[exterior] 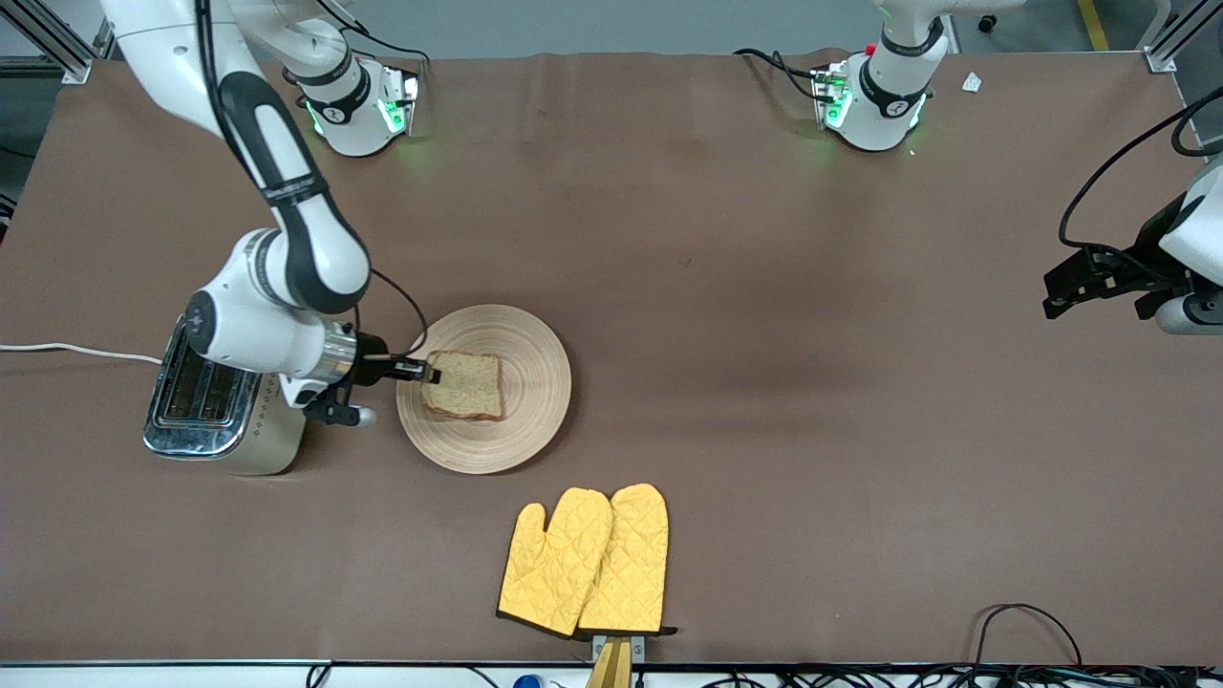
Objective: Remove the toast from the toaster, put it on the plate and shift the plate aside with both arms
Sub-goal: 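Carry the bread slice with the right gripper onto the wooden plate, then open the right gripper while the left gripper reaches toward the plate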
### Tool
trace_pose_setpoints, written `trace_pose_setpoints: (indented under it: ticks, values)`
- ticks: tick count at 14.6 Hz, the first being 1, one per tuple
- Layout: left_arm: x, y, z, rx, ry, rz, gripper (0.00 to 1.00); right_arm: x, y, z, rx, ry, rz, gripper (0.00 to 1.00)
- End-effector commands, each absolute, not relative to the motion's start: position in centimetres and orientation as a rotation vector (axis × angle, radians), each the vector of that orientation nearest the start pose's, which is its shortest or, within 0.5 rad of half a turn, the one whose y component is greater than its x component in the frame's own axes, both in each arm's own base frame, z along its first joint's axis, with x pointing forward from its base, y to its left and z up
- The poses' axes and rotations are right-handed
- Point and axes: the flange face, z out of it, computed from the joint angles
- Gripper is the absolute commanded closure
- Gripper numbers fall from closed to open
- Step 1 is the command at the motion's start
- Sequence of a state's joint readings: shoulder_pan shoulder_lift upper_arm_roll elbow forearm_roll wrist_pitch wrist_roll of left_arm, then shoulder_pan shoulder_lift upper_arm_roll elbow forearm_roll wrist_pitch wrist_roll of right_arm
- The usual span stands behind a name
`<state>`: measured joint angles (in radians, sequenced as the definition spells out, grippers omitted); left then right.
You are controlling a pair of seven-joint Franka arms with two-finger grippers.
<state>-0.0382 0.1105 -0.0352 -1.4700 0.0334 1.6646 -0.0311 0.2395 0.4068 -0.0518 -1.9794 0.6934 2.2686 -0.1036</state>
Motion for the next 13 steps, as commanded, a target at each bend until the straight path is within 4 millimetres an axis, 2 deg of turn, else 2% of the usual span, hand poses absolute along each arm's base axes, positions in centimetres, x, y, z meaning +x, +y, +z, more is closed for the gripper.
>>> trace_pose_setpoints:
  ticks: [1,4,5,7,9,11,13]
  values:
    - [59.6,-3.7,61.8,-3.103,0.079,-0.127,0.0,57.9,11.2,24.8,-2.629,0.219,0.164,1.0]
    - [59.6,-3.2,61.6,-3.104,0.074,-0.119,0.0,57.6,11.2,24.2,-2.633,0.224,0.175,0.99]
    - [59.7,-3.1,61.5,-3.105,0.076,-0.117,0.0,57.5,10.9,24.0,-2.632,0.229,0.183,0.92]
    - [59.5,-3.3,60.5,-3.11,0.082,-0.031,0.0,57.6,10.1,23.3,-2.635,0.247,0.194,0.32]
    - [59.3,-4.0,59.8,-3.14,0.094,0.029,0.0,57.7,9.6,23.2,-2.64,0.252,0.191,0.03]
    - [60.0,-5.7,57.7,-3.222,0.108,0.095,0.0,57.8,8.1,23.1,-2.644,0.27,0.187,0.0]
    - [60.8,-7.3,54.4,-3.343,0.082,0.217,0.0,58.0,6.8,23.3,-2.666,0.25,0.178,0.0]
